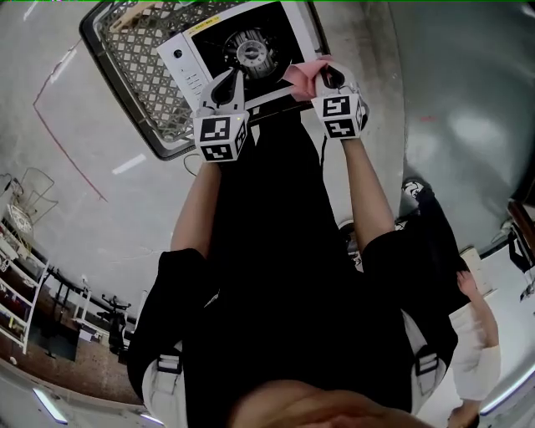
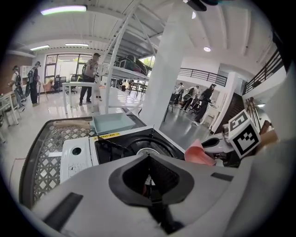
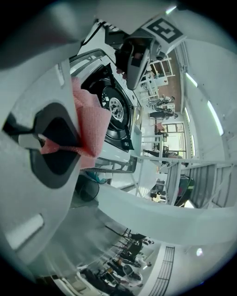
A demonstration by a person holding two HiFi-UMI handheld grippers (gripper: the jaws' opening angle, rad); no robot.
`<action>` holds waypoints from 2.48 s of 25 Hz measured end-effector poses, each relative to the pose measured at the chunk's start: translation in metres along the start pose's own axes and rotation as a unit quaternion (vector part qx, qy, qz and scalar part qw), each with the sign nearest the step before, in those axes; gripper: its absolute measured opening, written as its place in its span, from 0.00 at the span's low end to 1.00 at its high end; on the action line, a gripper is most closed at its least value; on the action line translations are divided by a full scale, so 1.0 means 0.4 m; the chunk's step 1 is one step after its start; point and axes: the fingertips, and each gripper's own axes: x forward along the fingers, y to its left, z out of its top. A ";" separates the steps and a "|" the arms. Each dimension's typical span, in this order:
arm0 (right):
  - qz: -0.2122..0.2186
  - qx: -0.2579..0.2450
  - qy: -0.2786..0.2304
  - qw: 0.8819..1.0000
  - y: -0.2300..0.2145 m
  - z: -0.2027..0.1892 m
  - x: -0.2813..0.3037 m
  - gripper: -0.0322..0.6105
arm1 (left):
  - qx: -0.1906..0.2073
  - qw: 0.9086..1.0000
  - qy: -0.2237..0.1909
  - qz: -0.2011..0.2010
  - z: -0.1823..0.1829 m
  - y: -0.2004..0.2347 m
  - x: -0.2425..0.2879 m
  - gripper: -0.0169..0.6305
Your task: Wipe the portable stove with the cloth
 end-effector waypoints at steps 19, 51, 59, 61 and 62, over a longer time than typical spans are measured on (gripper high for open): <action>0.053 -0.060 -0.011 0.997 -0.026 0.095 0.073 0.06 | -0.027 0.998 -0.019 0.046 0.029 0.002 0.022 0.02; 0.061 -0.064 -0.015 0.996 -0.096 0.220 0.173 0.06 | -0.063 0.994 -0.026 0.086 0.061 0.073 0.044 0.02; 0.063 -0.072 -0.015 0.995 -0.111 0.263 0.202 0.06 | -0.069 0.993 -0.029 0.089 0.076 0.087 0.057 0.02; 0.064 -0.073 -0.015 0.995 -0.114 0.274 0.210 0.06 | -0.071 0.993 -0.029 0.089 0.077 0.091 0.059 0.02; 0.064 -0.074 -0.016 0.995 -0.114 0.280 0.214 0.06 | -0.072 0.993 -0.029 0.089 0.076 0.093 0.060 0.02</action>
